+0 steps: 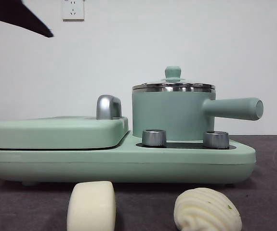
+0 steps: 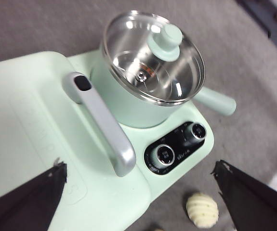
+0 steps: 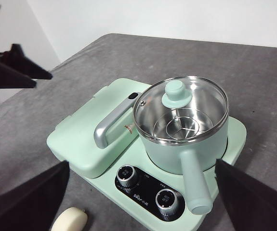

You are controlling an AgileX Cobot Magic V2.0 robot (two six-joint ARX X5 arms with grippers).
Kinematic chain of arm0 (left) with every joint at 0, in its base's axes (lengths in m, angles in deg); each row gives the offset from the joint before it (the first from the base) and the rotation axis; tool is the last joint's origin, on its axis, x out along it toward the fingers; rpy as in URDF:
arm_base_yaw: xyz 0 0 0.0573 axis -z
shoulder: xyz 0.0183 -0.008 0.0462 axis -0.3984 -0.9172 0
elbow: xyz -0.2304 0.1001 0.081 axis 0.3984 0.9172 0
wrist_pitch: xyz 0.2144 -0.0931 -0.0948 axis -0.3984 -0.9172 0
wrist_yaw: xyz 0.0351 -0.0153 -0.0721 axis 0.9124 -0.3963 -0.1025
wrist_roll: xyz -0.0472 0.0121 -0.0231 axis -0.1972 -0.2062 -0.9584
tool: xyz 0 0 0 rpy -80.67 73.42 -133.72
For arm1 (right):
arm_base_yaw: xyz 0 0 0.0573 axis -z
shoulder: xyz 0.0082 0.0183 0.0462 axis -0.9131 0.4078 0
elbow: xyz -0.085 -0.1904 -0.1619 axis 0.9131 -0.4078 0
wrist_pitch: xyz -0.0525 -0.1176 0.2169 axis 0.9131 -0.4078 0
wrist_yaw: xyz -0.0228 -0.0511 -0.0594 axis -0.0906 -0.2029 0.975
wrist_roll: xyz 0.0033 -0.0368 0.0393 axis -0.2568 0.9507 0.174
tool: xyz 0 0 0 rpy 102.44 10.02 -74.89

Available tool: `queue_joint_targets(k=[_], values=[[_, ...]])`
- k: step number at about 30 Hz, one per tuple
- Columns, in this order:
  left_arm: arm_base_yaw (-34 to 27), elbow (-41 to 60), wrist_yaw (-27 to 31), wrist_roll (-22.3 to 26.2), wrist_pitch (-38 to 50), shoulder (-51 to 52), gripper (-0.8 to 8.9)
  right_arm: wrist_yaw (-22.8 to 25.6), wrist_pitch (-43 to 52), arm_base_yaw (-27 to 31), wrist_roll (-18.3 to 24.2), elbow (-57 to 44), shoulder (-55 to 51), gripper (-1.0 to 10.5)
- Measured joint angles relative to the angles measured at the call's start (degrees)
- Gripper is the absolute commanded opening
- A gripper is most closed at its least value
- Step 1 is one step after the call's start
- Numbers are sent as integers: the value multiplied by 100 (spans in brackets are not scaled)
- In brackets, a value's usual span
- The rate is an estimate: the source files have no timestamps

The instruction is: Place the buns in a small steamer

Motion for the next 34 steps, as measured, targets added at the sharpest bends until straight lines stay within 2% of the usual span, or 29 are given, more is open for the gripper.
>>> queue_joint_targets(k=[7,16,24,29,34], values=[[254,-1786,4,313,-1078,-1508,497,0,0,0,0,0,0,481],[516,-3661,44,439,-1674,-3128,496,0,0,0,-2,0,0,481],[927,-5490,761,474,-2332,-4505,496,0,0,0,0,0,0,481],[1261,-6220,1038,514,-2378,-5053,496,0,0,0,0,0,0,481],[1613,-6262,1360,691,-2326,-5425,481,0,0,0,-2,0,0,481]])
